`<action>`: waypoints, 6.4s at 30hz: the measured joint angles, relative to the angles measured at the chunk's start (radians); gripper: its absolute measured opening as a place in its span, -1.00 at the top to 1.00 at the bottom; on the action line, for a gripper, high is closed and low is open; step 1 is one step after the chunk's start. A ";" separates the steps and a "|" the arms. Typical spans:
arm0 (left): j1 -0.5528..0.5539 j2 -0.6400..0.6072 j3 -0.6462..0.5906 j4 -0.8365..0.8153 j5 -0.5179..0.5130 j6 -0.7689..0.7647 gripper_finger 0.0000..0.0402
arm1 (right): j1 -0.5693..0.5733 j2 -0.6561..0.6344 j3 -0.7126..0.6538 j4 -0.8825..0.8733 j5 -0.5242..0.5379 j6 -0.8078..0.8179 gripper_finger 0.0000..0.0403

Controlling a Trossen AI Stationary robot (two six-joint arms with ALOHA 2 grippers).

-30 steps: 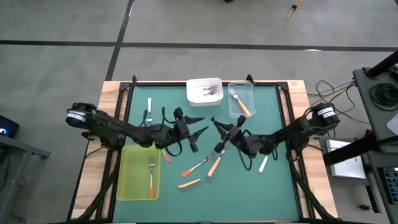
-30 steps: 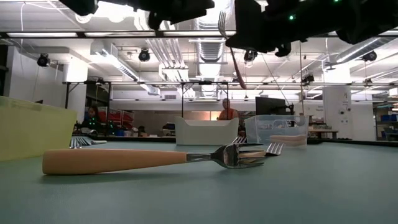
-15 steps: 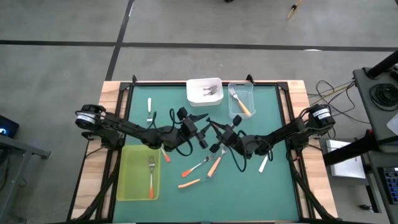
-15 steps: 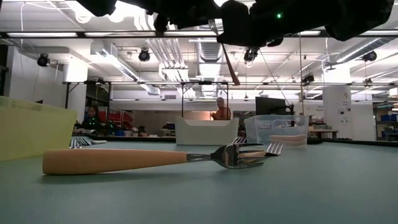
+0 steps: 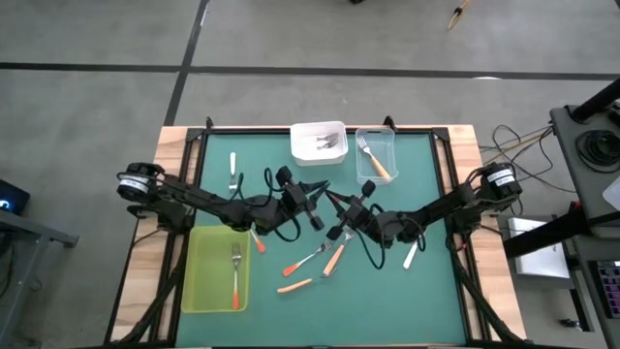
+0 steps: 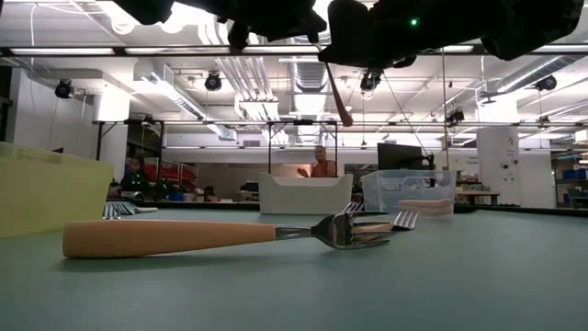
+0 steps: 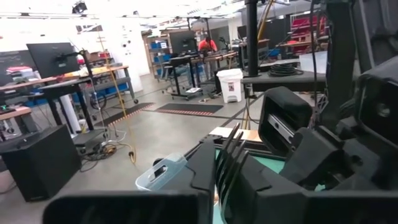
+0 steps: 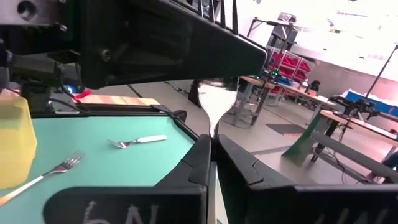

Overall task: Sort silverware by color (type)
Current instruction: Put the orange fork into the yellow bin

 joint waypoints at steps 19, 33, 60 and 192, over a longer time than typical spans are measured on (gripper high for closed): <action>-0.003 -0.005 0.000 -0.004 -0.030 0.022 1.00 | -0.006 0.000 0.000 -0.031 0.013 0.091 0.37; -0.017 -0.063 0.000 -0.030 -0.066 0.080 1.00 | -0.001 0.000 0.000 -0.023 0.002 0.072 0.01; -0.257 -0.460 0.436 -1.953 0.276 -0.957 1.00 | 0.050 -0.046 0.038 -0.031 0.009 -0.001 0.00; -0.446 -0.387 -0.100 -1.789 0.656 -1.127 0.61 | 0.012 -0.045 0.037 -0.176 0.006 0.083 0.00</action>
